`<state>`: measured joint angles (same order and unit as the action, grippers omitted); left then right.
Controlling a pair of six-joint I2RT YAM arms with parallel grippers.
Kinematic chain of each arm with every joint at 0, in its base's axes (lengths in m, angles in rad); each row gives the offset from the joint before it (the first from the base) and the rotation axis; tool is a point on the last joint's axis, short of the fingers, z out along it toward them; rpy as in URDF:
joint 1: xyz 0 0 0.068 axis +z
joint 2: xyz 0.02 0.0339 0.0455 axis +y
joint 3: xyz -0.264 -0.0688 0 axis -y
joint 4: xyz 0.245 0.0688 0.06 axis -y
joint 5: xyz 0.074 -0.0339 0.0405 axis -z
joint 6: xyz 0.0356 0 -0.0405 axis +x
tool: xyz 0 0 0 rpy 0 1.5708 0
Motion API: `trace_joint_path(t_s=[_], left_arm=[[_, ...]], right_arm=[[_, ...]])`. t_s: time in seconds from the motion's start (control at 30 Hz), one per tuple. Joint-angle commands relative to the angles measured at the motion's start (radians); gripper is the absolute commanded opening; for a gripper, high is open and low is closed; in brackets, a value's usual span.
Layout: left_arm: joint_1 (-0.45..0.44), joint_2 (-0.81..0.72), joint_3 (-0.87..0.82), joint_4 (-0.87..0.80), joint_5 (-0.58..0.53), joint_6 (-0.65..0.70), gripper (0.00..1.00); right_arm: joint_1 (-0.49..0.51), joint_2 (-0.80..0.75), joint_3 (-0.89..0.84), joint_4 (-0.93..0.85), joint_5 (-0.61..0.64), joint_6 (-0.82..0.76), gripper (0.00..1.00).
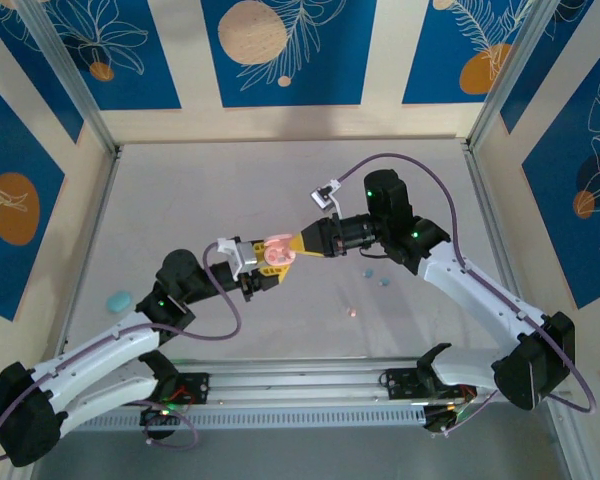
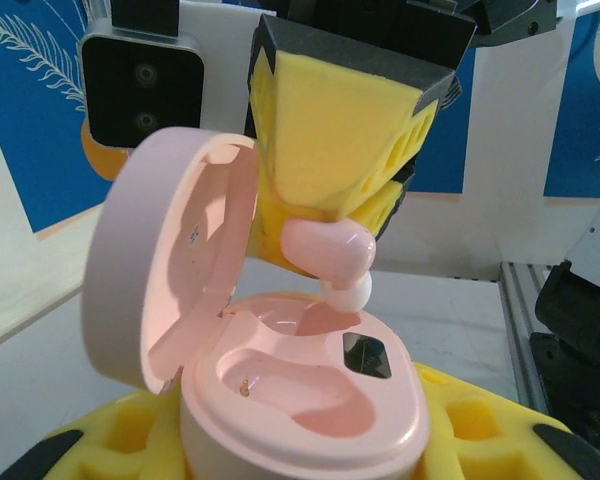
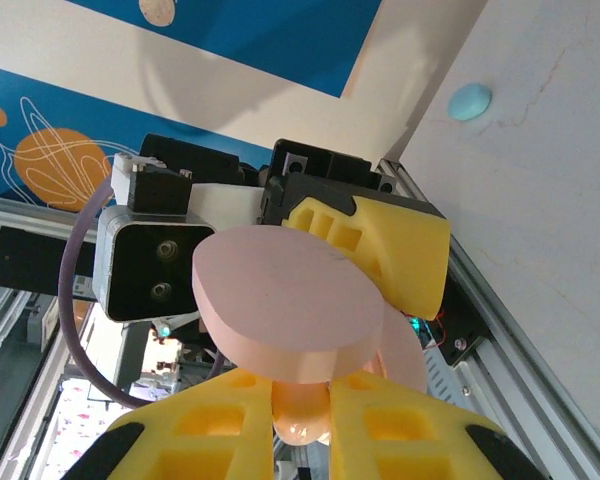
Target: Insert wireless bluetooth earbuds into charging case
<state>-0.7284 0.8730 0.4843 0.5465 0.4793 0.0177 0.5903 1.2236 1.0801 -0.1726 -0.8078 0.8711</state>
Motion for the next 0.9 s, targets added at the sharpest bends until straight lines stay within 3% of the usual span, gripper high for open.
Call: trace_joint_path(t_s=[0.0,0.87], left_arm=[[0.006,-0.002,0.023,0.049,0.034,-0.018,0.29],[0.007,0.019,0.023,0.117,0.046,-0.078,0.29]], right_arm=[[0.008,0.008,0.027,0.003,0.018,-0.012,0.19],[0.043,0.031,0.091,-0.227,0.184,-0.170,0.30]])
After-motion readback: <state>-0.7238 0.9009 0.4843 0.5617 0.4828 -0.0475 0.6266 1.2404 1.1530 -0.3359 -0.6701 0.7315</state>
